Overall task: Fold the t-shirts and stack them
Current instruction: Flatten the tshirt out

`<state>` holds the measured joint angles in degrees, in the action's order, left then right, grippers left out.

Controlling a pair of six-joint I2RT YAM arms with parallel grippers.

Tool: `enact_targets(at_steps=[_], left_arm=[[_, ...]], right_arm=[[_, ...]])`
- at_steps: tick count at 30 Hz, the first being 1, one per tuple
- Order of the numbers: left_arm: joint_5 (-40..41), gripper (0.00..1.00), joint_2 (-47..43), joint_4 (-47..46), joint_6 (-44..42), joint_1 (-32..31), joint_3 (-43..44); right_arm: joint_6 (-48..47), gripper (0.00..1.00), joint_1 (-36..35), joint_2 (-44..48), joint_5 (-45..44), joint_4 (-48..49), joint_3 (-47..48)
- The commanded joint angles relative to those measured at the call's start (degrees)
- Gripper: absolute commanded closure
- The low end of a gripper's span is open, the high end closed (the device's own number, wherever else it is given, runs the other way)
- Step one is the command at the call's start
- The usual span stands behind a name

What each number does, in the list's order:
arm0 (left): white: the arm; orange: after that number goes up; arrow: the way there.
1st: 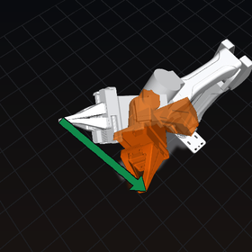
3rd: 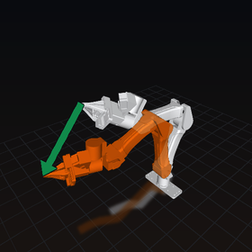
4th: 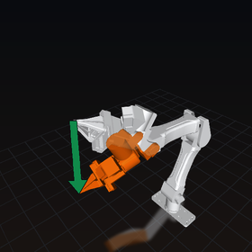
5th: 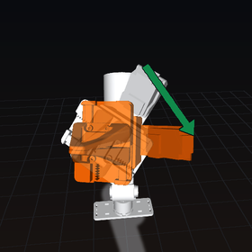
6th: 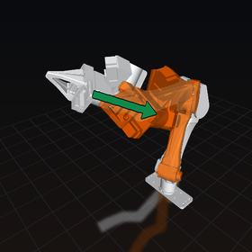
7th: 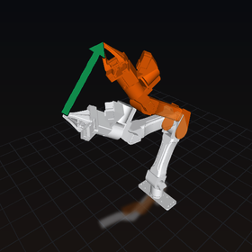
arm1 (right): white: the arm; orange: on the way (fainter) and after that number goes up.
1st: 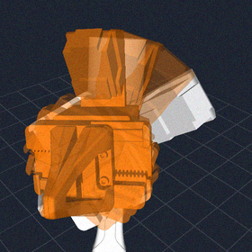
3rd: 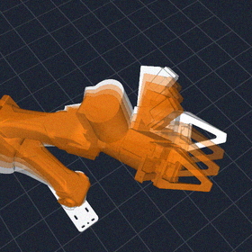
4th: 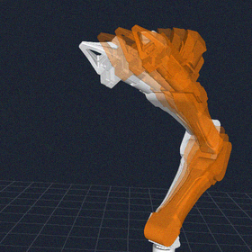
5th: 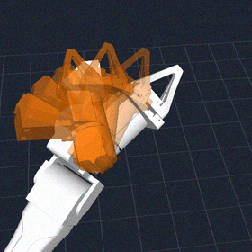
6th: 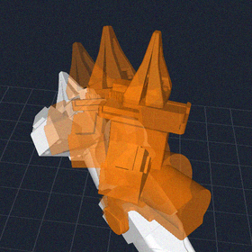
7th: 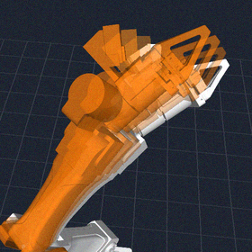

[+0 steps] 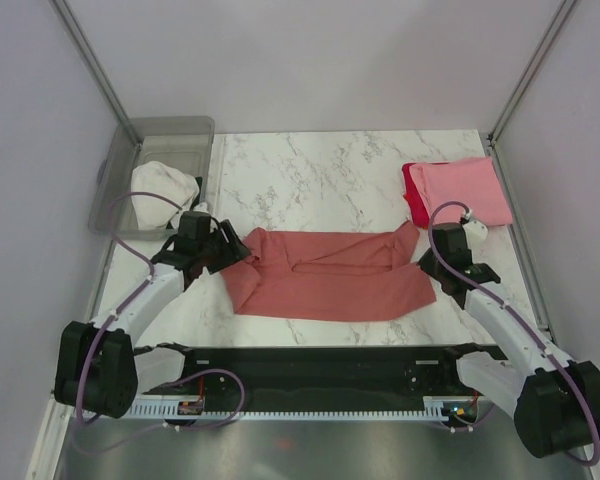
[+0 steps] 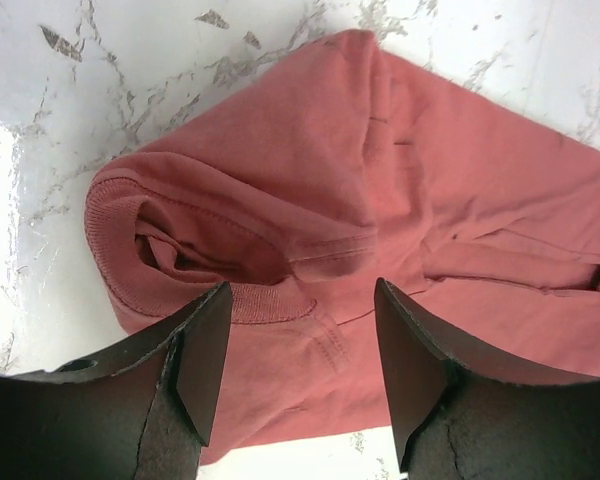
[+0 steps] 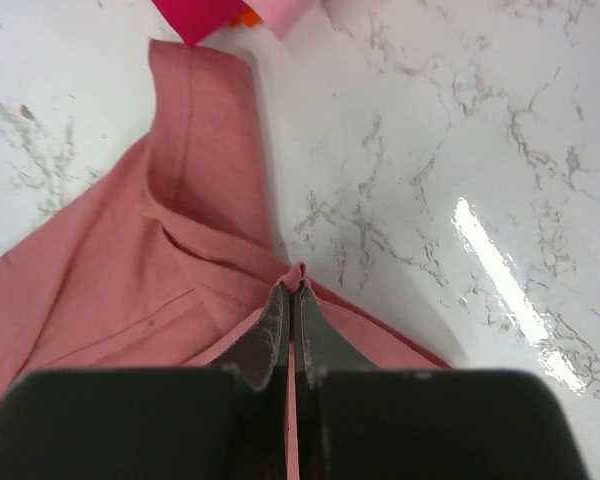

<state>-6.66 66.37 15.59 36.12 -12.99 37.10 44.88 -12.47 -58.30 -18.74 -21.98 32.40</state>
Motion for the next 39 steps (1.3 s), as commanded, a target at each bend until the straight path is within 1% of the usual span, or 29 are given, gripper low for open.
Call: enact_targets(at_steps=[1, 6, 9, 10, 11, 12, 13, 14, 15, 16, 18, 21, 25, 26, 27, 28, 29, 30, 31, 32, 33, 34, 35, 36, 39], left_arm=[[-0.82, 0.34, 2.44, -2.23, -2.54, -0.28, 1.22], [-0.11, 0.35, 6.13, -2.59, -3.51, -0.28, 2.97], [0.41, 0.40, 9.74, -2.50, -4.12, -0.28, 4.47], [0.59, 0.43, 10.53, -2.50, -4.30, -0.19, 4.99], [0.59, 0.62, 12.19, -2.50, -4.39, -0.19, 5.69], [0.85, 0.72, 12.55, -2.33, -4.65, -0.28, 5.96], [1.29, 0.93, 12.99, -2.32, -4.65, -0.19, 6.14], [1.99, 0.98, 13.17, -1.98, -4.22, -0.19, 6.14], [5.13, 0.98, 13.09, -1.36, -3.52, -0.10, 6.23], [6.55, 0.98, 12.74, 0.04, -2.90, -0.01, 5.88], [11.81, 0.98, 9.67, 0.66, -0.27, 0.60, 5.00], [14.82, 0.98, 3.26, 1.02, 3.07, 2.44, 2.28], [16.15, 0.98, -2.73, 2.24, 4.93, 3.94, 1.13], [14.67, 0.98, -3.26, 1.99, 2.75, 3.85, 1.65], [9.87, 0.98, -3.61, 1.64, 1.34, 3.68, 2.09], [7.21, 0.92, -3.35, 1.37, 0.02, 3.33, 3.32], [4.57, 0.83, -2.83, 1.46, -2.17, 1.32, 4.20], [2.46, 0.72, -1.78, 1.98, -2.98, -0.61, 5.16], [3.22, 0.45, -1.33, 2.42, -3.33, -2.98, 7.09], [5.23, 0.36, -0.89, 3.38, -3.94, -9.18, 8.32], [10.99, 0.25, -0.11, 6.17, -4.12, -12.46, 9.73], [13.66, 0.09, 2.16, 7.16, -4.47, -15.45, 12.53], [15.60, 0.08, 3.40, 8.21, -5.17, -19.83, 13.86], [18.32, 0.04, 5.24, 8.75, -5.44, -21.01, 15.09], [19.22, 0.04, 12.54, 10.68, -6.76, -22.07, 19.14]], right_arm=[[-1.73, 1.00, 0.25, 3.19, -2.00, -3.77, 3.37], [-2.52, 1.00, 0.25, 5.13, -2.70, -5.79, 3.72], [-2.43, 1.00, 0.34, 7.06, -2.97, -6.06, 3.28], [-2.61, 1.00, 0.25, 7.85, -2.97, -6.23, 3.11], [-2.69, 1.00, 0.34, 8.12, -3.05, -6.24, 2.93], [-2.78, 1.00, 0.25, 8.29, -3.32, -6.50, 2.93], [-2.96, 1.00, 0.34, 8.29, -3.58, -6.67, 3.19], [-2.96, 1.00, 0.43, 8.21, -3.84, -6.94, 3.37], [-2.61, 1.00, 0.43, 7.94, -5.32, -7.81, 3.63], [-2.09, 1.00, 0.43, 8.12, -6.38, -8.43, 4.15], [-1.12, 1.00, 0.69, 8.55, -9.89, -10.18, 4.69], [1.69, 1.00, 2.09, 10.65, -13.33, -12.91, 5.74], [2.84, 1.00, 3.59, 14.61, -14.75, -14.15, 6.01], [1.97, 1.00, 3.59, 15.14, -13.70, -12.75, 5.83], [1.35, 1.00, 3.68, 15.41, -12.38, -12.22, 5.66], [0.65, 1.00, 3.59, 15.15, -11.33, -11.86, 5.39], [-0.23, 1.00, 3.59, 14.63, -9.84, -11.43, 5.39], [-0.41, 1.00, 3.59, 13.40, -9.47, -11.51, 5.30], [-0.58, 1.00, 3.51, 12.78, -9.21, -11.25, 5.13], [-1.28, 1.00, 3.59, 12.25, -7.90, -10.46, 4.87], [-1.38, 1.00, 3.59, 11.29, -7.45, -10.02, 4.60], [-1.46, 1.00, 3.59, 10.93, -6.93, -9.75, 4.08], [-1.55, 1.00, 3.59, 10.76, -6.14, -8.88, 3.81], [-1.64, 1.00, 3.59, 10.49, -5.70, -8.52, 3.55], [-1.82, 1.00, 3.59, 10.40, -4.64, -7.82, 2.84]])
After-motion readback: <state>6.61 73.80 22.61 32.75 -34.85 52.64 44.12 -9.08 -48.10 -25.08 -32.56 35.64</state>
